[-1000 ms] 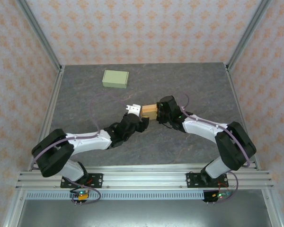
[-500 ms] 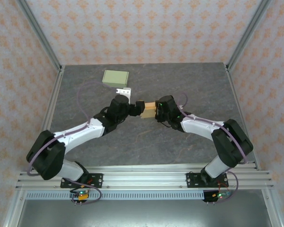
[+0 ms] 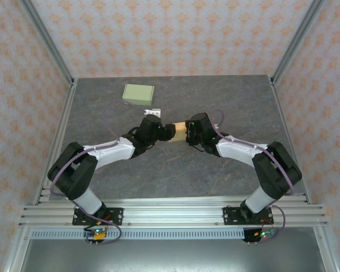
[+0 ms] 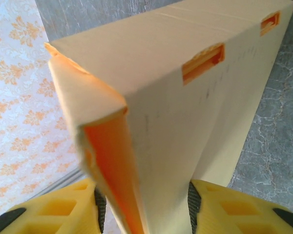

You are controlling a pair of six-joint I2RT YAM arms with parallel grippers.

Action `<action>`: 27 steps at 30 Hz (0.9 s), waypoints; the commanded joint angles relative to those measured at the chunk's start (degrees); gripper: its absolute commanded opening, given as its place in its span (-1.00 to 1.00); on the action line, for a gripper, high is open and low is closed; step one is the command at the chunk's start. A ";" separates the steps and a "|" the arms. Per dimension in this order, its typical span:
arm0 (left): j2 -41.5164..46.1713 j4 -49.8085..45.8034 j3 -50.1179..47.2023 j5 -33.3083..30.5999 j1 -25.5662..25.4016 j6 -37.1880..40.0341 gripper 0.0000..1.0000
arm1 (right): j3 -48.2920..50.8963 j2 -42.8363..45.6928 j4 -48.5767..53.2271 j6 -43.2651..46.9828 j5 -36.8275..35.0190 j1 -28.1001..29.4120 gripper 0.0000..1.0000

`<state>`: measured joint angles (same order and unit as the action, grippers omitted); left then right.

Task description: Fold the paper box

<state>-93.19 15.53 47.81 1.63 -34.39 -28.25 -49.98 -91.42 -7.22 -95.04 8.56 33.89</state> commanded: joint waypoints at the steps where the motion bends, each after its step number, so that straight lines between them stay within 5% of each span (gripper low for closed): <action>1: -3.46 -2.41 -4.33 -2.82 0.73 -1.08 0.52 | -0.28 -1.09 10.34 4.44 1.02 -1.42 -0.01; 13: -5.07 -1.72 -5.09 -4.18 0.82 -0.91 0.52 | -12.24 11.34 31.87 30.02 -2.02 -5.41 0.24; 22: -5.50 -2.35 -4.34 -4.01 0.79 -1.04 0.52 | -7.77 3.82 25.77 28.86 -1.23 -6.64 0.29; 27: -5.53 -2.60 -4.35 -3.35 0.80 -1.48 0.51 | -8.82 3.76 33.27 27.07 -10.10 -6.93 0.33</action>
<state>-95.42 24.10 45.32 0.62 -34.33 -30.30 -58.94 -89.19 19.31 -67.44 5.96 27.29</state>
